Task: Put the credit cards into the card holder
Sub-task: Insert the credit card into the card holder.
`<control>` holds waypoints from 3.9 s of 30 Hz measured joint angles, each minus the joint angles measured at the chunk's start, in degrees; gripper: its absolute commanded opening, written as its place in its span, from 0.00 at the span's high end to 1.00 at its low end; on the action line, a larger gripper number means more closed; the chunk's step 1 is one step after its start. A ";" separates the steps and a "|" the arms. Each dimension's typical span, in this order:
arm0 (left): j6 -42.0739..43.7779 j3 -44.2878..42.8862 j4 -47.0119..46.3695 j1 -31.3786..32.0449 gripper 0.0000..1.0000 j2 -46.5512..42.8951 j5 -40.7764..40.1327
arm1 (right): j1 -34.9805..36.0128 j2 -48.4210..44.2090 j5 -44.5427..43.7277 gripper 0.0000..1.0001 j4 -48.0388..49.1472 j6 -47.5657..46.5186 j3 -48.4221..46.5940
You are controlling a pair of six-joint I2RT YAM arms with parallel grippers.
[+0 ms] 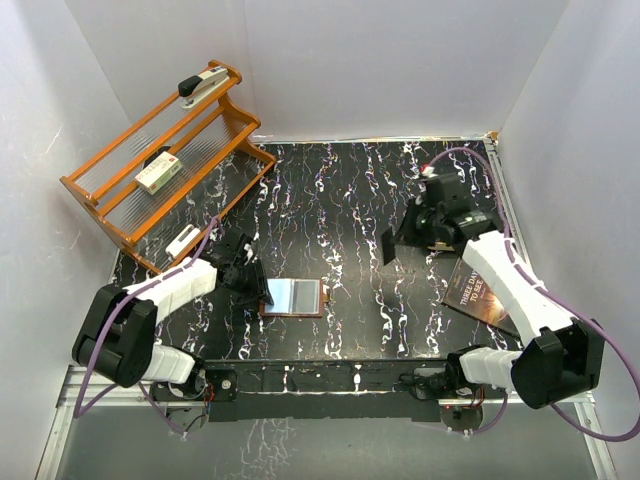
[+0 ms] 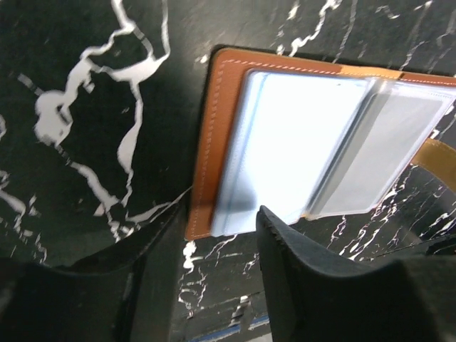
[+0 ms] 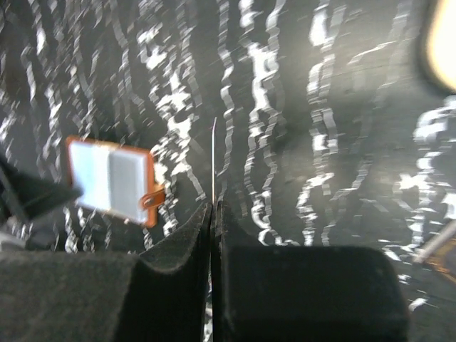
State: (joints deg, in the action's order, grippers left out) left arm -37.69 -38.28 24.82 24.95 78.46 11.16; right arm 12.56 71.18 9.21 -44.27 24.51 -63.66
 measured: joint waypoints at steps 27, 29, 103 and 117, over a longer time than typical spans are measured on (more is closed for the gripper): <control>-8.11 5.64 -15.13 -0.09 0.71 1.27 12.55 | 25.68 10.58 6.45 1.00 31.61 16.76 17.27; -7.89 5.57 -14.51 -0.09 0.73 1.27 11.87 | 25.70 12.63 7.26 1.00 33.05 16.74 17.27; -5.38 5.27 -14.14 -0.09 0.95 2.69 10.73 | 26.08 25.57 8.50 1.00 43.30 14.86 16.46; -5.46 5.27 -14.32 -0.09 0.95 2.73 11.34 | 26.80 26.71 8.28 1.00 46.51 17.53 16.52</control>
State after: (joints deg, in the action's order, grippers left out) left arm -43.16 -33.01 10.50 24.86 81.19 22.50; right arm 39.35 97.89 17.50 2.24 42.04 -47.13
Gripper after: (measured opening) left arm 0.054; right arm 0.008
